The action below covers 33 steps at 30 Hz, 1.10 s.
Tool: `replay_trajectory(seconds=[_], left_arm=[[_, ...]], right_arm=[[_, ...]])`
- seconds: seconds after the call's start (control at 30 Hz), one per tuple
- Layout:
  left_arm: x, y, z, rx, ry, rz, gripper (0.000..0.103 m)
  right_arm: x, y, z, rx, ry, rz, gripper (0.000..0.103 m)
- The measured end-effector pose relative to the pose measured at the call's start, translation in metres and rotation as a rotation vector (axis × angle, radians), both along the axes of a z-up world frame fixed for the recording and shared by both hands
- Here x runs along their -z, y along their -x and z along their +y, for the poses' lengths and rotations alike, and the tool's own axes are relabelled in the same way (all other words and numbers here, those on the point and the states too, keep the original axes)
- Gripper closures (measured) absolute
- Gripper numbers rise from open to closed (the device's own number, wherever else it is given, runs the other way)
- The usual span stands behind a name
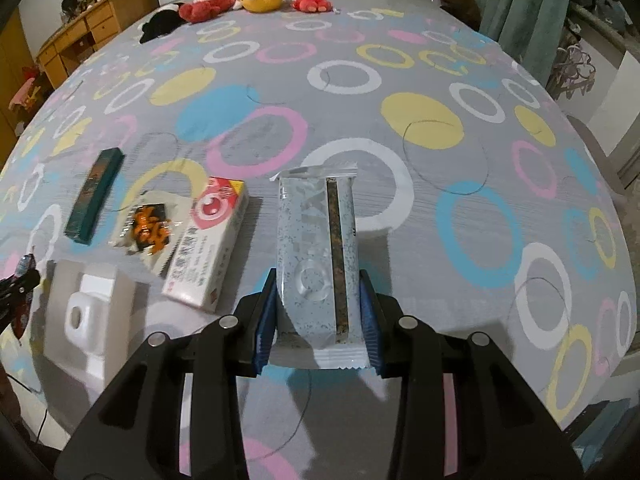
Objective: Collect trash
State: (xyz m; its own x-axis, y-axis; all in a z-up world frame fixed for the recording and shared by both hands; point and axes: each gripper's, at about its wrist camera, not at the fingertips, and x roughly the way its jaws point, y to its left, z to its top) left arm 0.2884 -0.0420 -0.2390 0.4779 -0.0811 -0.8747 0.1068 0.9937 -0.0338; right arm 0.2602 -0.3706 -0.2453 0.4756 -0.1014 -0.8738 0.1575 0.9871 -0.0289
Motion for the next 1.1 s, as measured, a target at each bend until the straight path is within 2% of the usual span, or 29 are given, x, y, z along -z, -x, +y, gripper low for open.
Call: replay_trajectory(seconds=[0.33,0.57,0.7,0.9,1.1], left_arm=[[-0.009,0.017,0.007,0.016,0.005,-0.027,0.08],[-0.019,0.037,0.015,0.009,0.035,-0.043,0.08],[-0.023,0.06,0.017,0.011,0.065,-0.04,0.08],[-0.028,0.094,0.013,0.048,0.038,-0.076,0.08],[-0.022,0.127,0.015,0.074,0.055,-0.062,0.08]], right_arm=[[-0.032,0.045,0.019,-0.01,0.003,-0.07,0.066],[-0.036,0.078,0.03,0.0,-0.011,-0.08,0.066],[-0.038,0.097,0.039,-0.005,-0.014,-0.083,0.066],[-0.043,0.133,0.058,-0.025,-0.017,-0.102,0.066],[-0.045,0.164,0.069,-0.029,-0.02,-0.112,0.066]])
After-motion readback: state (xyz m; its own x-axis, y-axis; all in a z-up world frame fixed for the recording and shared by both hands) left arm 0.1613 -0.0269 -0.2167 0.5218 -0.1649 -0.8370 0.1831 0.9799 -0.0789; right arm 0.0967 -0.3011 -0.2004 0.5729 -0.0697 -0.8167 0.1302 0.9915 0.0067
